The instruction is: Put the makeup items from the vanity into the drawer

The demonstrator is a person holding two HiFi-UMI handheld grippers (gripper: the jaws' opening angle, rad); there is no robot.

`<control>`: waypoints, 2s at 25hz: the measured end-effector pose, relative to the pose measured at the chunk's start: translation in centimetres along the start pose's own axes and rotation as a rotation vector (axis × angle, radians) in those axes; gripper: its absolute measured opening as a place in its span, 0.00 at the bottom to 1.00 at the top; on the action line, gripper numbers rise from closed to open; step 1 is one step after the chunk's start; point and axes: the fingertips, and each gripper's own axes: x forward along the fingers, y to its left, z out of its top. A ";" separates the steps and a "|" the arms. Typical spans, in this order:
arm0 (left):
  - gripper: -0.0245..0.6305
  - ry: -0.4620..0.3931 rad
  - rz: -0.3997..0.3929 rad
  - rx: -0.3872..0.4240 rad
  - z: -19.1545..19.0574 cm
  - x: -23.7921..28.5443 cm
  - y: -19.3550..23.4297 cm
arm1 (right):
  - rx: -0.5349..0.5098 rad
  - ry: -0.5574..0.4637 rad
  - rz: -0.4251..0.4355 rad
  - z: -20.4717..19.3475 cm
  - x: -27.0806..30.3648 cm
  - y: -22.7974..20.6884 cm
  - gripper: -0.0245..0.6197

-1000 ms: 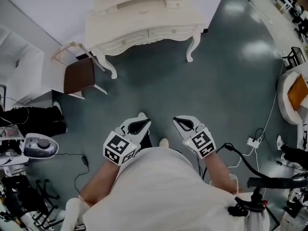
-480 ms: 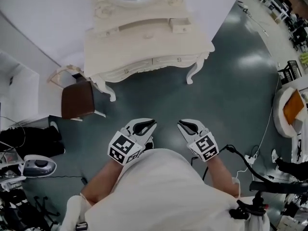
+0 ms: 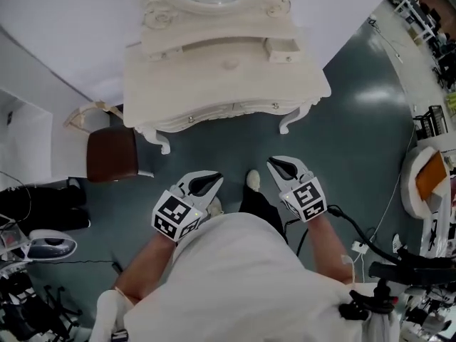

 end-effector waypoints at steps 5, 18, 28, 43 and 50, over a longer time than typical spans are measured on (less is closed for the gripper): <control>0.06 -0.022 0.077 -0.033 3.3 3.7 4.6 | -0.074 -0.007 0.063 2.0 4.9 -7.5 0.07; 0.05 -0.068 0.276 -0.109 14.4 17.1 13.7 | -0.349 -0.026 0.274 7.2 20.0 -27.3 0.11; 0.05 -0.070 0.433 -0.184 15.9 18.0 17.2 | -0.516 0.014 0.380 7.8 30.8 -29.7 0.17; 0.05 -0.071 0.561 -0.235 15.3 15.3 20.0 | -0.703 0.177 0.400 4.6 40.3 -28.5 0.20; 0.05 -0.058 0.556 -0.240 14.9 14.6 19.5 | -0.636 0.197 0.352 4.2 40.4 -28.9 0.06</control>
